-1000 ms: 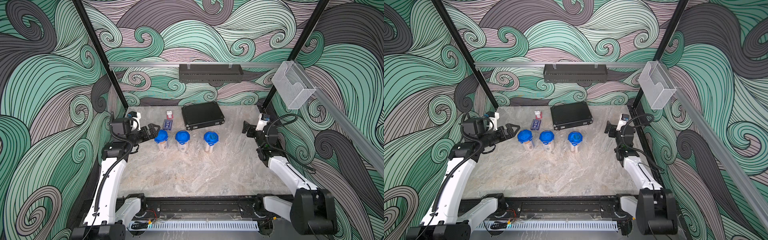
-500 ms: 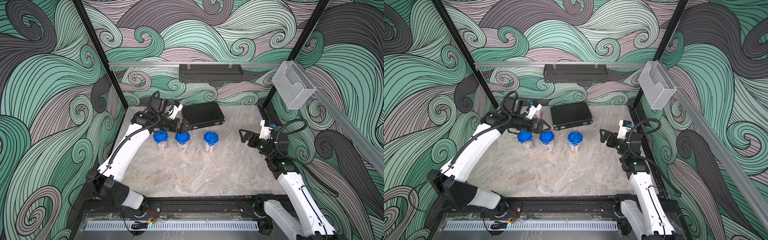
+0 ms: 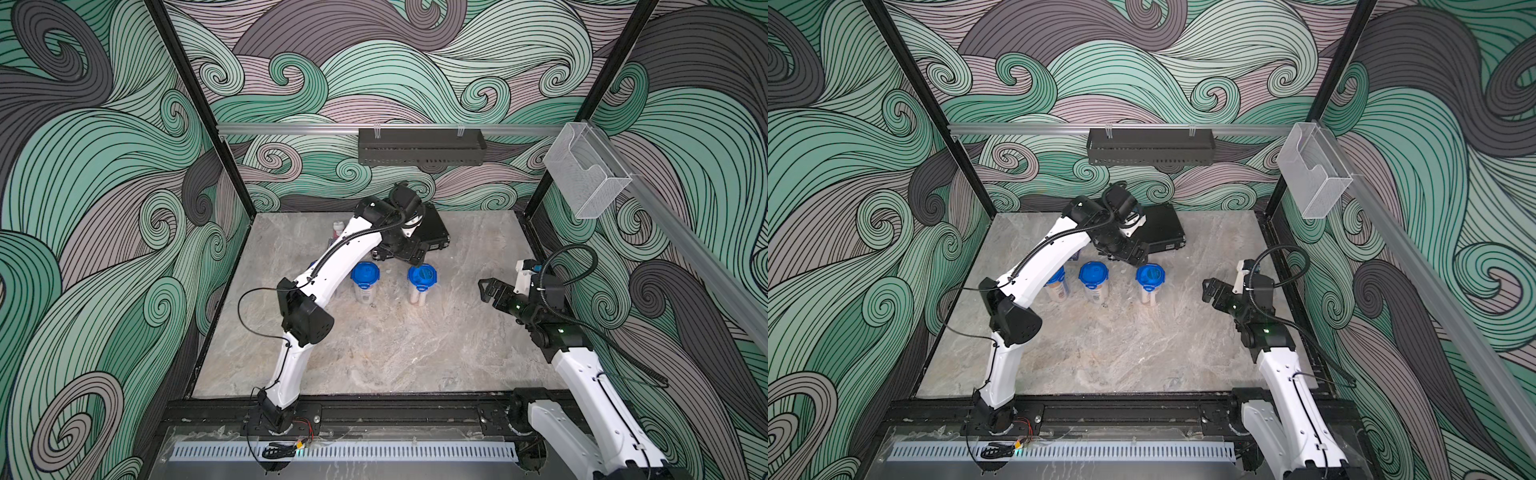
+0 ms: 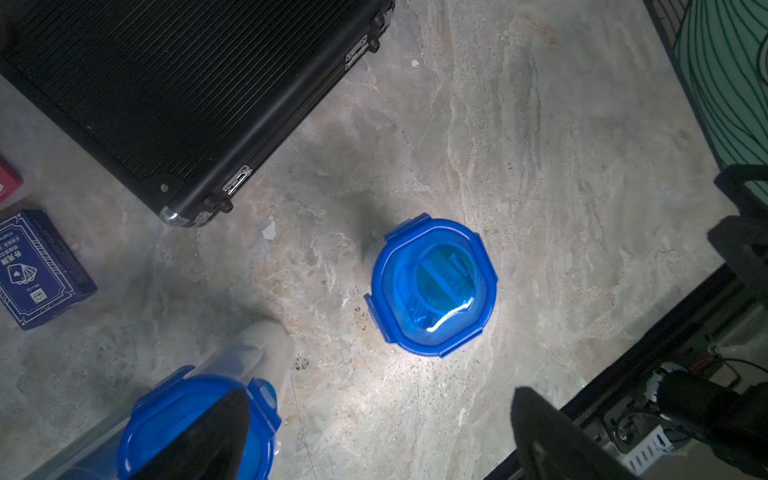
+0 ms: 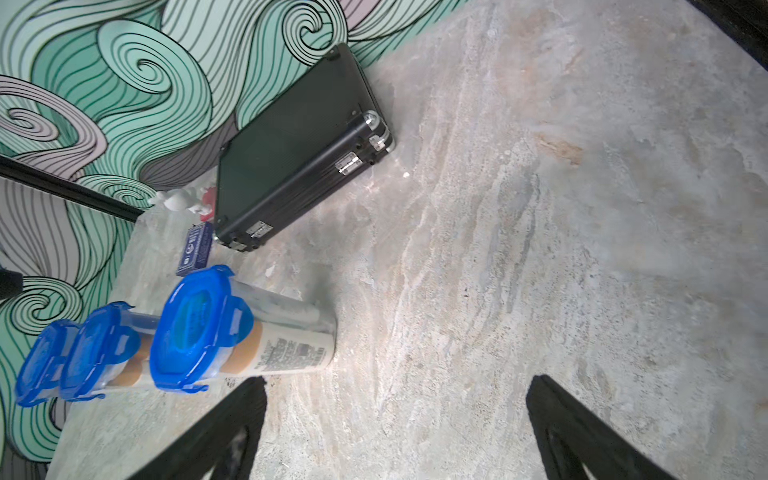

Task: Take out toiletry kits
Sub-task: Move the container to the center of the board.

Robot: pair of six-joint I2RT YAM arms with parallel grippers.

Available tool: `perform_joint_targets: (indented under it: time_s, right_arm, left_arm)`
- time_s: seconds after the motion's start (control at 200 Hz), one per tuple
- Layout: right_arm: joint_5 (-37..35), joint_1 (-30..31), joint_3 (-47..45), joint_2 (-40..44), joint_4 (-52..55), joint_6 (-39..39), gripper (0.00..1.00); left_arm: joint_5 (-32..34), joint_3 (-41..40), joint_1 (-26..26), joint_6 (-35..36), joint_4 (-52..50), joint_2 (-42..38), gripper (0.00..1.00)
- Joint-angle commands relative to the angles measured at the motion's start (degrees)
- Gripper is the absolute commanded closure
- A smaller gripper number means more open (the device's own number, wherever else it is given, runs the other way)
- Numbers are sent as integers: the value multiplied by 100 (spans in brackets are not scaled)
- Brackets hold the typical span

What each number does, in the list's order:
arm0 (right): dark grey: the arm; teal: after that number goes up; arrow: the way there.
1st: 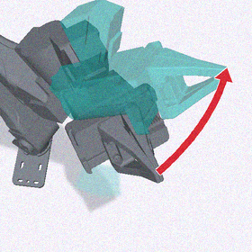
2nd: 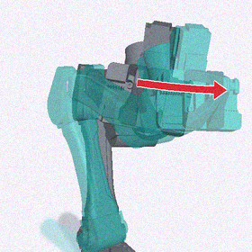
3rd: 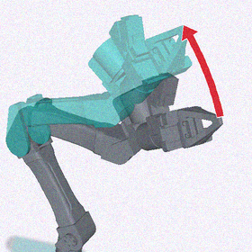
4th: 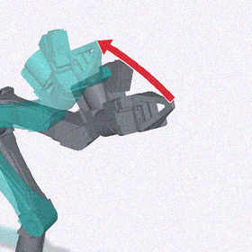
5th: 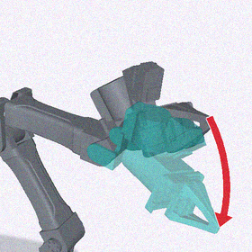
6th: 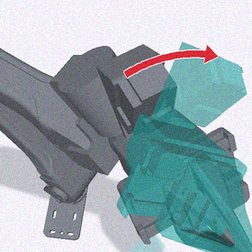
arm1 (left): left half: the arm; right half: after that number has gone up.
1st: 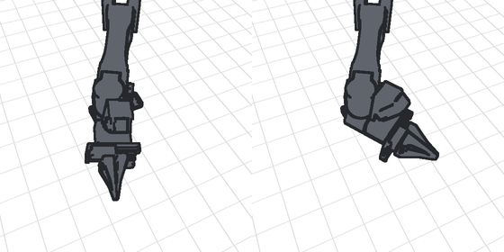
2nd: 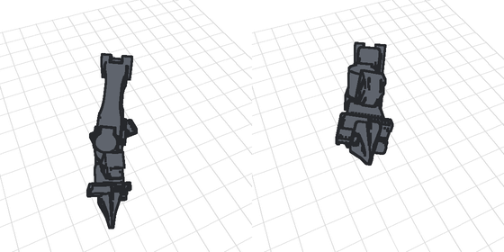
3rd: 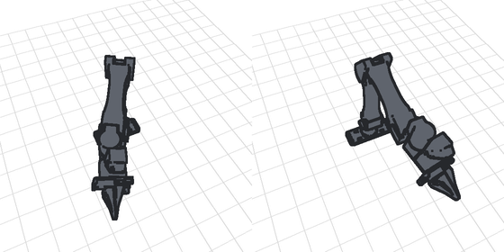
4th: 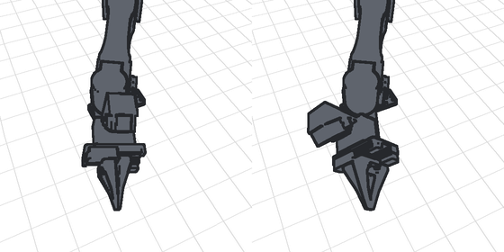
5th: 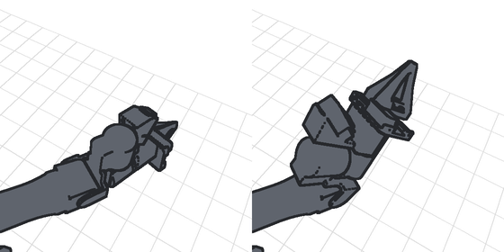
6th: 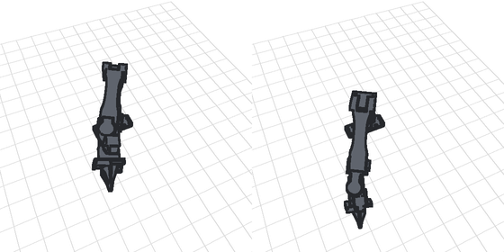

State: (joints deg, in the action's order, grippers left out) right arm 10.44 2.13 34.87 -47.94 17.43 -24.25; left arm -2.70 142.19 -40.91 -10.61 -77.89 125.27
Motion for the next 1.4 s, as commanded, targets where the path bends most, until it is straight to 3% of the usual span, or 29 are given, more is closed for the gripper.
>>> perform_joint_targets:
  time_s: [0.0, 0.175, 0.285, 0.525, 0.665, 1.396]
  right_arm:
    - [-247, 27, -57, -81, 30, 12, 1]
    - [-190, 28, -142, -87, 20, -30, 1]
    - [-169, 25, -173, -84, -7, -28, 1]
    - [-139, 25, -174, -101, -11, -38, 1]
    - [-124, 25, -156, -92, -11, -22, 1]
    - [-147, 24, -176, -119, -62, -27, 1]
  left_arm:
    - [539, 516, -153, -271, -642, 406, 1]
    - [81, 770, -240, 464, -394, 765, 1]
    - [119, 775, -353, 1143, -332, 841, 1]
    - [137, 186, -415, 2308, -90, 700, 2]
    - [-244, 291, -418, 2397, -135, 838, 1]
    - [-414, 616, -427, 2294, 50, 1365, 1]
